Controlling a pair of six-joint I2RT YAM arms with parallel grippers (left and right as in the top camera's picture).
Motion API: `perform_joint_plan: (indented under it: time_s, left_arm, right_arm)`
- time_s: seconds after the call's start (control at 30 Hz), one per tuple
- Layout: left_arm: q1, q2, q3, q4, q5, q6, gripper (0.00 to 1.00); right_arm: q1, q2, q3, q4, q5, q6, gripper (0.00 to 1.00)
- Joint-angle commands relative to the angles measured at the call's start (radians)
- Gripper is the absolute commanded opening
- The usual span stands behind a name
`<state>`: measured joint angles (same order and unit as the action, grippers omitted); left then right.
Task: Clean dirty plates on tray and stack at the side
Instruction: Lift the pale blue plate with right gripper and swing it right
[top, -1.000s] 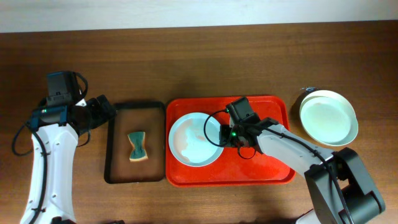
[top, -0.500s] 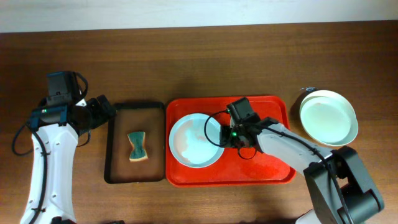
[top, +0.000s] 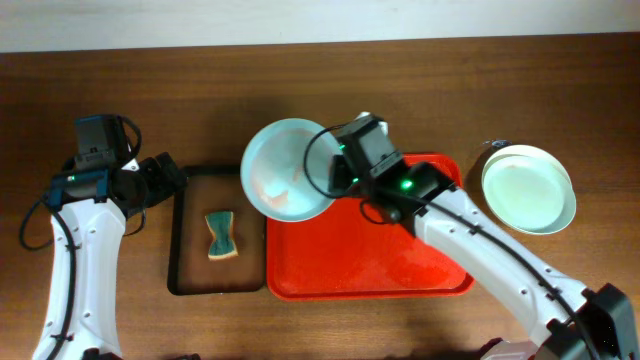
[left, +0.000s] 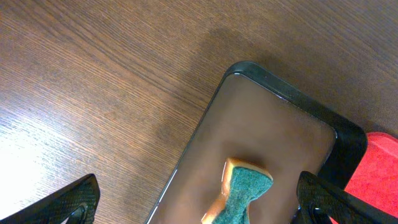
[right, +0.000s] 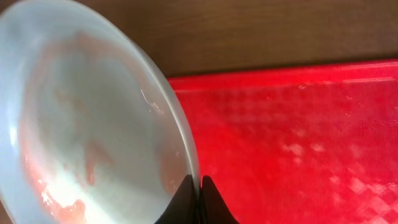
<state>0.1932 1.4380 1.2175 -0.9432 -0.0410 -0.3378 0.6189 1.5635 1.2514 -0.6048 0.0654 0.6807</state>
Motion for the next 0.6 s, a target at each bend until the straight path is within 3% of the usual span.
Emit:
perform_joint_plan:
  time_s: [0.0,0.23,0.47,0.57]
  left_arm:
    - [0.004,-0.006,0.01,-0.001,0.0,-0.01,0.99]
    - [0.004,-0.006,0.01,-0.001,0.0,-0.01,0.99]
    - [0.004,-0.006,0.01,-0.001,0.0,-0.01,0.99]
    - [0.004,-0.006,0.01,-0.001,0.0,-0.01,0.99]
  right_arm:
    - [0.087,0.031,0.022,0.026,0.195,0.016,0.04]
    - [0.204,0.113,0.023,0.101,0.34,0.0,0.04]
    - [0.438,0.115,0.046,0.31,0.859,-0.396,0.04]
    - [0.474,0.115,0.046,0.49,0.92,-0.665,0.04]
